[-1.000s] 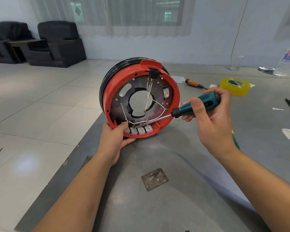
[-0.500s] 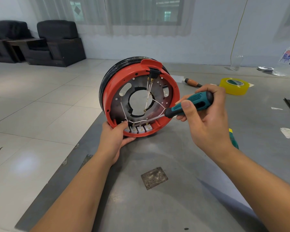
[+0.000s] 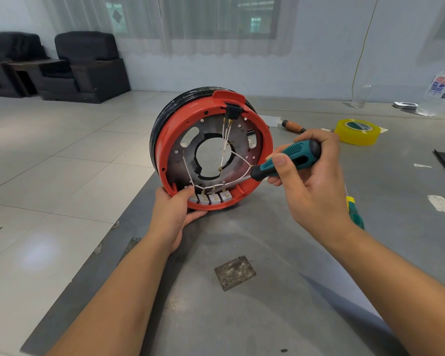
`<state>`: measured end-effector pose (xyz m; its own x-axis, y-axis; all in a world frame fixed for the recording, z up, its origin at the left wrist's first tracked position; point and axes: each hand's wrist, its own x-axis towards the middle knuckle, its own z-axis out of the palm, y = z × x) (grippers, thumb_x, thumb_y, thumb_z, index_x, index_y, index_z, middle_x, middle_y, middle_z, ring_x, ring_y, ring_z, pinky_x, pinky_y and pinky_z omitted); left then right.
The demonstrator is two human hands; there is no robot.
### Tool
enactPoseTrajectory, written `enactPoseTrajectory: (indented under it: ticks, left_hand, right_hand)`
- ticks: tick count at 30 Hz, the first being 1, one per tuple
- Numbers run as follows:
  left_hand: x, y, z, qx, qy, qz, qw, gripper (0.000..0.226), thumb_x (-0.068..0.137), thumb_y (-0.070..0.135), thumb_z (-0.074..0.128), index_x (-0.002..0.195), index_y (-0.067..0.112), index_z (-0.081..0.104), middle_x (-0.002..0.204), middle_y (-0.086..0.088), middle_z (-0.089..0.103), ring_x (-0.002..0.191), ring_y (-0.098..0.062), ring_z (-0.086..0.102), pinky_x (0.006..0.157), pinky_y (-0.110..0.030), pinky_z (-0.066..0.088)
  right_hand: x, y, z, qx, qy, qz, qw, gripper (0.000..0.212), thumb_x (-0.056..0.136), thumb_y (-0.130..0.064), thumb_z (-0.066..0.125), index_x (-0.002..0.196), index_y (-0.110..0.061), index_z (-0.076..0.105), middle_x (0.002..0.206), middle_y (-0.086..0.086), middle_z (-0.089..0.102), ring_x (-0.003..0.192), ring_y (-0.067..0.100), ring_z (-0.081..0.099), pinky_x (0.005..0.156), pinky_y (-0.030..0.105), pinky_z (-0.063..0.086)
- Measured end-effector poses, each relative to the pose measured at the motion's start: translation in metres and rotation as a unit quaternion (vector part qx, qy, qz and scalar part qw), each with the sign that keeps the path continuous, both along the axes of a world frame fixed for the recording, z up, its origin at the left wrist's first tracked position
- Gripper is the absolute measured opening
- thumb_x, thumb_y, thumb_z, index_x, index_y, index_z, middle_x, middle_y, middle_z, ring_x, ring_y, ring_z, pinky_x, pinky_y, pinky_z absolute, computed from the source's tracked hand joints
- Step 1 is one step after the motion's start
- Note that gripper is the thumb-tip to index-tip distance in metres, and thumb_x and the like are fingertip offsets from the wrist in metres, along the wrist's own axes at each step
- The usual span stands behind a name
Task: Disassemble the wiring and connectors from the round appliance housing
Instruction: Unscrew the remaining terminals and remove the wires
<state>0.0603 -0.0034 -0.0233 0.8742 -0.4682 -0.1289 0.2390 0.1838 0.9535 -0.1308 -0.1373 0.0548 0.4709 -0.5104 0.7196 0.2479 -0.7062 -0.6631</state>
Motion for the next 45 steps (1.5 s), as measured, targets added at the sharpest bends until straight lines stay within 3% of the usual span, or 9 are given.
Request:
enactPoseTrajectory:
  ticks: [7, 13, 17, 21, 25, 29, 35, 42, 45]
  left_hand:
    - [0.001, 0.0, 0.0, 0.006, 0.008, 0.004, 1.0, 0.039, 0.105, 0.01, 0.061, 0.139, 0.02, 0.047, 0.135, -0.013, 0.065, 0.109, -0.032, 0.075, 0.076, -0.042, 0.067]
    - [0.001, 0.0, -0.001, 0.003, -0.002, 0.001, 1.0, 0.038, 0.104, 0.009, 0.06, 0.138, 0.021, 0.049, 0.132, -0.012, 0.068, 0.107, -0.031, 0.076, 0.074, -0.041, 0.066]
    - [0.002, -0.001, -0.002, 0.0, 0.003, 0.0, 1.0, 0.039, 0.104, 0.009, 0.061, 0.14, 0.022, 0.049, 0.133, -0.011, 0.068, 0.107, -0.031, 0.076, 0.074, -0.041, 0.066]
    - [0.002, -0.001, -0.001, 0.003, 0.004, 0.006, 1.0, 0.04, 0.104, 0.008, 0.061, 0.14, 0.02, 0.049, 0.133, -0.012, 0.067, 0.108, -0.033, 0.075, 0.074, -0.042, 0.066]
    - [0.001, -0.002, 0.0, 0.004, 0.001, 0.007, 1.0, 0.038, 0.104, 0.008, 0.061, 0.138, 0.019, 0.05, 0.131, -0.011, 0.069, 0.105, -0.031, 0.076, 0.073, -0.041, 0.066]
    - [0.001, -0.003, 0.001, 0.004, 0.008, 0.013, 1.0, 0.037, 0.103, 0.007, 0.062, 0.136, 0.019, 0.05, 0.129, -0.011, 0.069, 0.102, -0.031, 0.077, 0.072, -0.041, 0.066]
    - [0.002, -0.002, 0.001, -0.001, 0.027, 0.018, 0.999, 0.038, 0.104, 0.008, 0.061, 0.138, 0.018, 0.05, 0.129, -0.013, 0.07, 0.104, -0.033, 0.077, 0.071, -0.041, 0.066]
    - [0.002, -0.004, 0.0, -0.009, 0.048, 0.022, 0.999, 0.03, 0.103, 0.006, 0.062, 0.128, 0.02, 0.053, 0.127, -0.013, 0.071, 0.103, -0.035, 0.077, 0.072, -0.045, 0.067]
    - [0.004, -0.003, -0.001, -0.01, 0.053, 0.022, 0.998, 0.028, 0.103, 0.004, 0.062, 0.127, 0.019, 0.056, 0.125, -0.013, 0.073, 0.101, -0.034, 0.078, 0.072, -0.047, 0.067]
  right_hand:
    - [-0.001, -0.003, 0.008, 0.037, -0.035, 0.025, 0.998, 0.03, 0.093, -0.05, 0.063, 0.102, -0.065, 0.04, 0.104, 0.002, 0.056, 0.074, 0.016, 0.076, 0.06, 0.023, 0.06]
    - [0.0, -0.004, 0.002, 0.034, -0.025, 0.026, 0.999, 0.027, 0.093, -0.052, 0.062, 0.106, -0.056, 0.039, 0.104, -0.002, 0.056, 0.077, 0.018, 0.076, 0.062, 0.024, 0.061]
    - [0.0, -0.006, 0.001, 0.027, -0.018, 0.02, 0.999, 0.028, 0.092, -0.053, 0.062, 0.105, -0.061, 0.039, 0.107, -0.004, 0.054, 0.082, 0.017, 0.075, 0.062, 0.023, 0.061]
    - [0.0, -0.008, -0.002, 0.004, -0.018, 0.014, 1.0, 0.03, 0.093, -0.054, 0.063, 0.109, -0.056, 0.038, 0.106, -0.002, 0.059, 0.085, 0.018, 0.075, 0.062, 0.027, 0.062]
    - [-0.006, -0.008, -0.012, -0.022, -0.033, 0.033, 0.999, 0.032, 0.096, -0.049, 0.064, 0.115, -0.053, 0.038, 0.106, -0.016, 0.064, 0.096, 0.016, 0.073, 0.066, 0.029, 0.063]
    - [-0.011, -0.011, -0.022, -0.028, -0.034, 0.027, 0.999, 0.034, 0.097, -0.048, 0.065, 0.117, -0.054, 0.037, 0.108, 0.002, 0.066, 0.092, 0.022, 0.075, 0.067, 0.041, 0.064]
    - [-0.015, -0.006, -0.034, -0.058, -0.045, 0.039, 0.997, 0.038, 0.1, -0.041, 0.064, 0.123, -0.05, 0.035, 0.114, -0.014, 0.066, 0.1, 0.021, 0.072, 0.076, 0.048, 0.063]
    - [-0.019, -0.004, -0.04, -0.082, -0.046, 0.027, 0.995, 0.04, 0.099, -0.041, 0.063, 0.125, -0.048, 0.034, 0.117, -0.008, 0.066, 0.106, 0.025, 0.07, 0.076, 0.049, 0.062]
    - [-0.02, -0.003, -0.04, -0.099, -0.043, 0.032, 0.994, 0.037, 0.1, -0.038, 0.063, 0.125, -0.036, 0.036, 0.117, -0.002, 0.065, 0.106, 0.024, 0.07, 0.075, 0.048, 0.063]
